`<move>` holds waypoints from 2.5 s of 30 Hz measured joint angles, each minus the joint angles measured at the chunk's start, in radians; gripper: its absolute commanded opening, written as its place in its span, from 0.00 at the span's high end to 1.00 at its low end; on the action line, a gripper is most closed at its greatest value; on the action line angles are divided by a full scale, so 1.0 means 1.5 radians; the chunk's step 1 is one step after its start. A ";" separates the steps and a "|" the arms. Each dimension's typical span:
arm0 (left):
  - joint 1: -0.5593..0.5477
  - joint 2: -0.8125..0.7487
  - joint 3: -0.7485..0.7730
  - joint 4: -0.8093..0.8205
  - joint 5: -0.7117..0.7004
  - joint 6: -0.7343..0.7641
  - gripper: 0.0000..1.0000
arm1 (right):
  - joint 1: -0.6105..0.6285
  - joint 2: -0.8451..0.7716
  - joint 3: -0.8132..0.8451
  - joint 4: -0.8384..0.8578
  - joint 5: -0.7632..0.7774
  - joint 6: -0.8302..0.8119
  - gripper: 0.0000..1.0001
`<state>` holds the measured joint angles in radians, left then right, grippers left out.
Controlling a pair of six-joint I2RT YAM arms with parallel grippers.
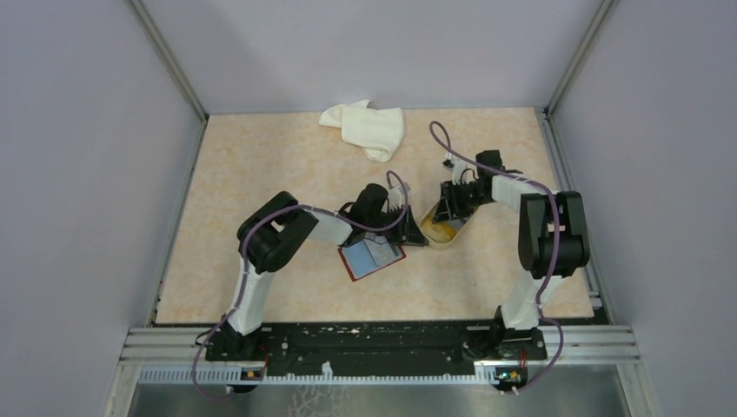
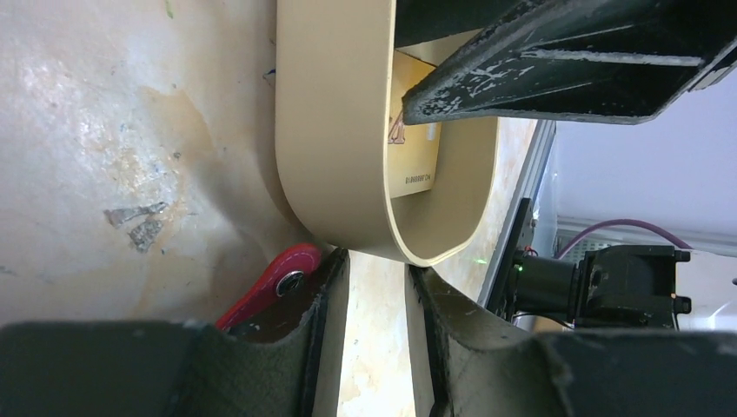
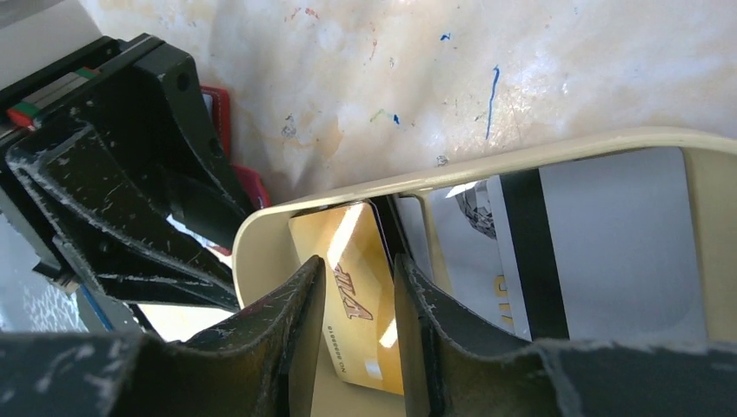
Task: Put the credit cards into the card holder
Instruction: Adjust the storage box at the center of the board.
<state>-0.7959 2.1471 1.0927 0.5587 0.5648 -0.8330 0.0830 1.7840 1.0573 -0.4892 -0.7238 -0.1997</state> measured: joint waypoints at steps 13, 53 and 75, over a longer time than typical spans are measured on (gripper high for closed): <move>0.037 0.004 0.020 -0.040 0.029 0.014 0.62 | -0.018 -0.016 -0.007 0.004 -0.052 -0.011 0.66; -0.041 -0.198 -0.213 0.050 -0.056 -0.009 0.69 | 0.002 -0.036 0.083 -0.249 0.012 -0.444 0.74; -0.034 -0.240 -0.277 0.094 -0.139 -0.006 0.45 | 0.176 -0.055 0.013 0.159 0.270 -0.079 0.82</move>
<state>-0.8467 1.7878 0.6777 0.6998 0.3561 -0.8413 0.3477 1.7016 1.0771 -0.2501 -0.3195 -0.3183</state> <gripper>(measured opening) 0.474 0.104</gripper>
